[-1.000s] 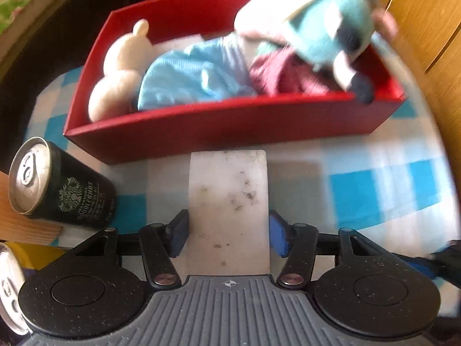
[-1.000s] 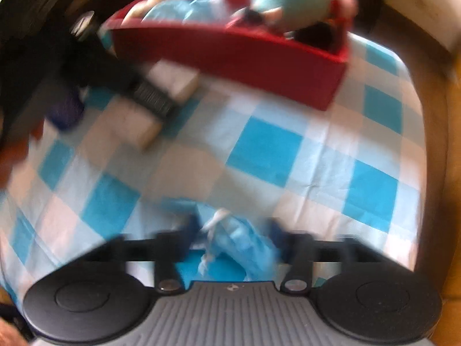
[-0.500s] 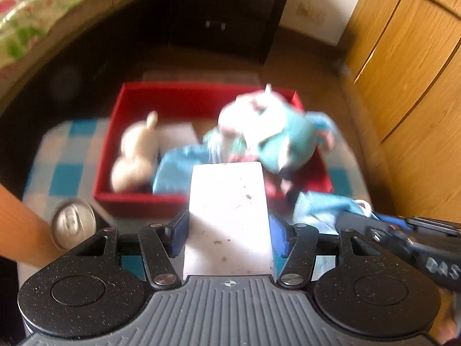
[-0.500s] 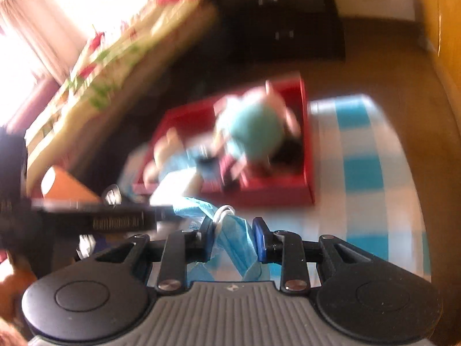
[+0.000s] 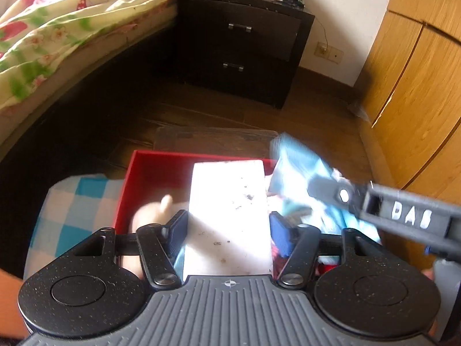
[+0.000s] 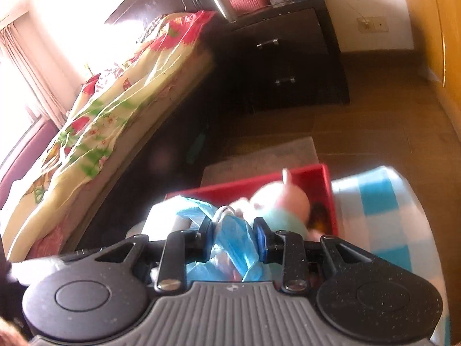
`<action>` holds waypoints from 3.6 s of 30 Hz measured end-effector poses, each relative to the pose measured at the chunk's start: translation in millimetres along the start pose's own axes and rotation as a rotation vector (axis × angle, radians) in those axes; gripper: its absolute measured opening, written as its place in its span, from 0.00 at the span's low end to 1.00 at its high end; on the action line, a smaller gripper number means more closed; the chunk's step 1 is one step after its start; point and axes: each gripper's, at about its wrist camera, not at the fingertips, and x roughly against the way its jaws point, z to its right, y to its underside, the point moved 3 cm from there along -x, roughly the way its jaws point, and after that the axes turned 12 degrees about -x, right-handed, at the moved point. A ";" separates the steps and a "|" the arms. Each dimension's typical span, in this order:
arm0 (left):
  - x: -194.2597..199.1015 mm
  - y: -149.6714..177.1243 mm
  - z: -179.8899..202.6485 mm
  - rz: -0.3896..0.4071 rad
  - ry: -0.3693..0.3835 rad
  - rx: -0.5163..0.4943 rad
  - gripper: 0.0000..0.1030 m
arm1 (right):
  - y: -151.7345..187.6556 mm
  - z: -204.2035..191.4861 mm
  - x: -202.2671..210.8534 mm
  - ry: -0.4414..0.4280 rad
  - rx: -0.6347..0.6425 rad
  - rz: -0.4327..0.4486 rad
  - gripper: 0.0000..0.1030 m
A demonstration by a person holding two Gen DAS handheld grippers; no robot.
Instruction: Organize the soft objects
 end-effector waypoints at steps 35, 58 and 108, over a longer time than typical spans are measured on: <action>65.5 58.1 10.5 -0.024 -0.079 0.007 0.77 | 54.2 36.2 78.7 0.156 -0.007 0.045 0.45; 125.6 144.7 51.2 -0.027 -0.091 -0.055 0.78 | 154.1 48.6 164.9 0.156 0.020 0.035 0.46; 159.7 184.0 69.5 -0.013 -0.230 -0.076 0.85 | 190.3 23.5 186.0 0.302 0.232 0.040 0.56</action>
